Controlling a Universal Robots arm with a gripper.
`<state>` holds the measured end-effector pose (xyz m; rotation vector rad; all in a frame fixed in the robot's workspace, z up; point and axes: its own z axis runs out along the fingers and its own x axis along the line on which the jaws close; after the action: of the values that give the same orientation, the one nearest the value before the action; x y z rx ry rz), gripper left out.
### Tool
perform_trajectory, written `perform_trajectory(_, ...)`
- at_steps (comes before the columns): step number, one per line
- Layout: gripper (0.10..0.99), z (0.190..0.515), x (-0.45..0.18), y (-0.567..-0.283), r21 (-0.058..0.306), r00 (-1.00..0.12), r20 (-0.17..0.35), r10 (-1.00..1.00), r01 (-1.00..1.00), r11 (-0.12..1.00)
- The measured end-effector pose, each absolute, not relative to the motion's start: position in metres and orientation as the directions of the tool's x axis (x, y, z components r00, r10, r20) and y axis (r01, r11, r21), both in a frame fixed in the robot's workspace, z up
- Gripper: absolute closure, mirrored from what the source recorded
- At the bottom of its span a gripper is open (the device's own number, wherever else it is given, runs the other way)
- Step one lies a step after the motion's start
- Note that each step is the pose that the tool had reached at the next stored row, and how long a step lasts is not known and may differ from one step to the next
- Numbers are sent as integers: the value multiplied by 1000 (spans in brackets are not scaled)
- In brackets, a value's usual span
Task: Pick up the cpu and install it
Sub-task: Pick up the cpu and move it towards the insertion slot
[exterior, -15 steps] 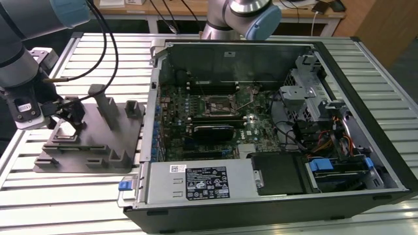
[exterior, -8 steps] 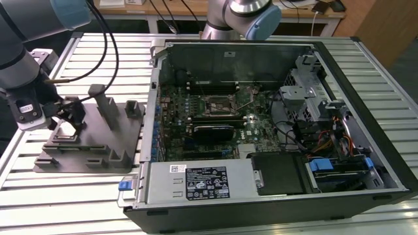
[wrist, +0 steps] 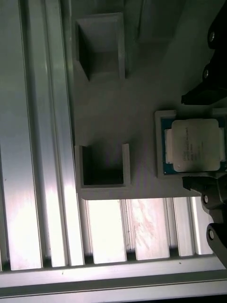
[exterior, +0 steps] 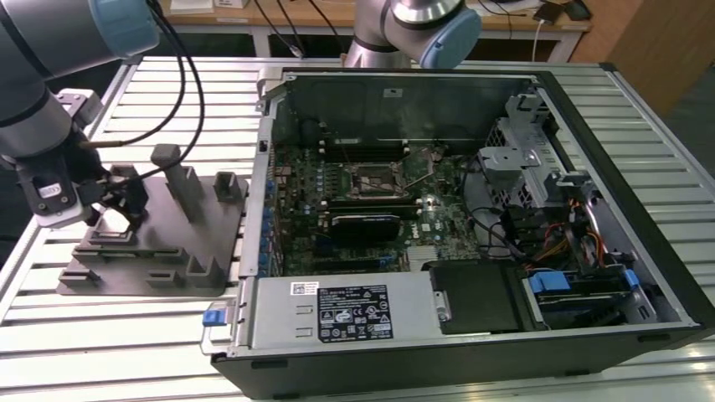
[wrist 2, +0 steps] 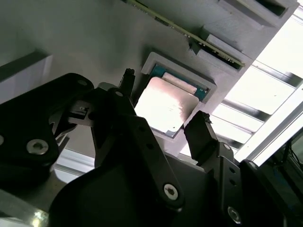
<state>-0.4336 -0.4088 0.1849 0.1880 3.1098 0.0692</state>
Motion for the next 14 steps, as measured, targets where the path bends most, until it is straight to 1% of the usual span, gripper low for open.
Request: perform_trajectory(14, 380, 182, -435, -406, 46, -992, -23, 121, 120, 992)
